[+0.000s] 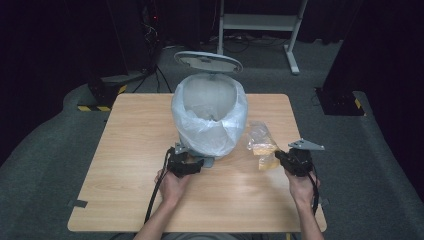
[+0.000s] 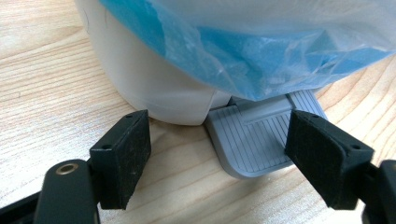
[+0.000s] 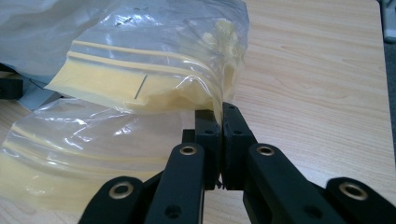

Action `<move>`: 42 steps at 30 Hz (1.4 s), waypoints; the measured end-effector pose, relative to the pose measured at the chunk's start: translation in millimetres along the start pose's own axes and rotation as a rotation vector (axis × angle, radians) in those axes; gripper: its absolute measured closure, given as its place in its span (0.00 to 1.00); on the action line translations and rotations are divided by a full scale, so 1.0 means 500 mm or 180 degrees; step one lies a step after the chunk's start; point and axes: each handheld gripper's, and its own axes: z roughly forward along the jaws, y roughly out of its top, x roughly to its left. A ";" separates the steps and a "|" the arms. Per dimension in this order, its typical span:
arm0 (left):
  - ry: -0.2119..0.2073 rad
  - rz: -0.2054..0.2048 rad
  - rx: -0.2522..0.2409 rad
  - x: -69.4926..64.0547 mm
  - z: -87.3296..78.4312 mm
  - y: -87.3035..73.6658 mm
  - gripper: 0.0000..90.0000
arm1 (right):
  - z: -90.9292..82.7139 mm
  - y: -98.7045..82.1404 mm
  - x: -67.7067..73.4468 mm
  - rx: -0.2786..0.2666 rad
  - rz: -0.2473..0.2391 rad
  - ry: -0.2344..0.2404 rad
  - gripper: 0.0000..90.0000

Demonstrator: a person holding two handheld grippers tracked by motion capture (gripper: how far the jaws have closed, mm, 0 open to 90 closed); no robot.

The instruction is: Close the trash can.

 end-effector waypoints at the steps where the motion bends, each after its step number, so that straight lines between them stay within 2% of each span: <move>1: 0.0000 0.0001 0.0000 0.000 0.000 0.000 0.25 | -0.002 0.002 0.001 -0.0005 0.0000 0.0002 0.97; 11: -0.0002 0.0002 0.0001 0.000 0.000 0.000 0.25 | -0.019 0.010 0.003 -0.0022 -0.0047 0.0013 0.97; 17: -0.0001 0.0004 0.0001 0.000 0.000 0.000 0.25 | -0.037 0.016 -0.001 -0.0065 -0.0020 0.0024 0.97; 28: 0.0005 0.0015 0.0002 0.000 0.000 0.000 0.25 | -0.068 0.047 0.003 -0.0147 -0.0113 0.0032 0.98; 42: 0.0020 0.0026 0.0007 -0.001 0.001 0.000 0.25 | -0.096 0.082 0.002 -0.0243 -0.0102 0.0060 0.97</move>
